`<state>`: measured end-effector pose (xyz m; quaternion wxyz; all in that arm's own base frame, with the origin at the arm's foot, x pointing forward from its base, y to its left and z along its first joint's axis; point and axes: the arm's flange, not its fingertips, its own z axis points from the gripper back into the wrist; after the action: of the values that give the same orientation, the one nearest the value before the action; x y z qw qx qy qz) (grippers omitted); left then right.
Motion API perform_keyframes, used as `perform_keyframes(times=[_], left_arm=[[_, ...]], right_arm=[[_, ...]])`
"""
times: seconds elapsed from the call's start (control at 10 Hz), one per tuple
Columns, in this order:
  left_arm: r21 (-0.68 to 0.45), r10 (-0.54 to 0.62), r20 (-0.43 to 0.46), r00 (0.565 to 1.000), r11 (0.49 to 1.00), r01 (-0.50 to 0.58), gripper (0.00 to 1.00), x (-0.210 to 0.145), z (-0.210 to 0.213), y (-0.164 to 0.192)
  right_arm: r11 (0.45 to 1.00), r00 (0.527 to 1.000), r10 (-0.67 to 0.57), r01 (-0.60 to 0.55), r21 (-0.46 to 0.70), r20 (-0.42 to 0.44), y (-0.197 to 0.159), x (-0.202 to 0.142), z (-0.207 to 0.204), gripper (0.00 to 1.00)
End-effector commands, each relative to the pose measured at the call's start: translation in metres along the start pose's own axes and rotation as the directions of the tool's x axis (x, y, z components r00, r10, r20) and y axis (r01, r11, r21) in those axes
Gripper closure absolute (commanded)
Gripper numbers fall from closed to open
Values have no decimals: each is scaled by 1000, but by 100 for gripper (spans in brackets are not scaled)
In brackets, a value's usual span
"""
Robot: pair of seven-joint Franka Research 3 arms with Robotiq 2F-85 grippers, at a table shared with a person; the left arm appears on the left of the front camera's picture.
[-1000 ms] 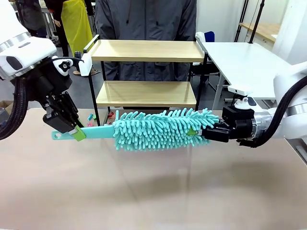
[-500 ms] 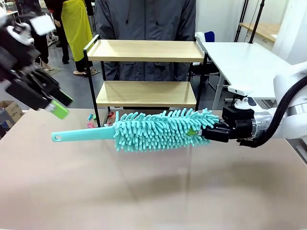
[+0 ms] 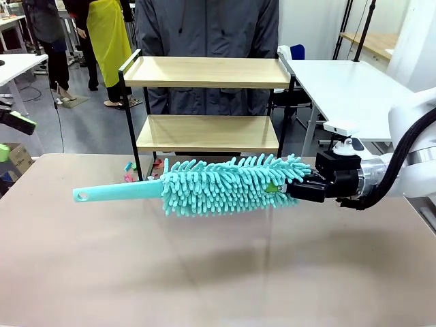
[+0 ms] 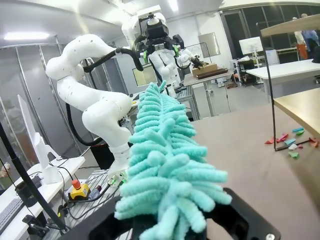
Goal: Clean the shelf.
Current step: Hand the Duster back to the human.
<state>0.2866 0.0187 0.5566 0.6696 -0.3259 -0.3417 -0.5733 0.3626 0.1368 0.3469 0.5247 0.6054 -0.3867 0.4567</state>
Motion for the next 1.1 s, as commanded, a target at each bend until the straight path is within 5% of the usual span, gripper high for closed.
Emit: perform_keyframes(times=[0.0, 0.3, 0.7, 1.0], left_arm=[[-13, -10, 56, 998, 1000, 11, 0, -4, -9, 10], [0, 0, 0, 1000, 1000, 0, 0, 0, 0, 0], [0, 0, 0, 1000, 1000, 0, 0, 0, 0, 0], [0, 0, 0, 1000, 1000, 0, 0, 0, 0, 0]], right_arm=[[1000, 1000, 9, -9, -15, 12, 2, 3, -2, 94], [997, 998, 58, -58, -52, -5, 5, 20, 5, 84], [945, 963, 262, -244, -217, 60, 45, 147, 19, 84], [813, 923, 383, -316, -490, 39, 59, 219, 55, 84]])
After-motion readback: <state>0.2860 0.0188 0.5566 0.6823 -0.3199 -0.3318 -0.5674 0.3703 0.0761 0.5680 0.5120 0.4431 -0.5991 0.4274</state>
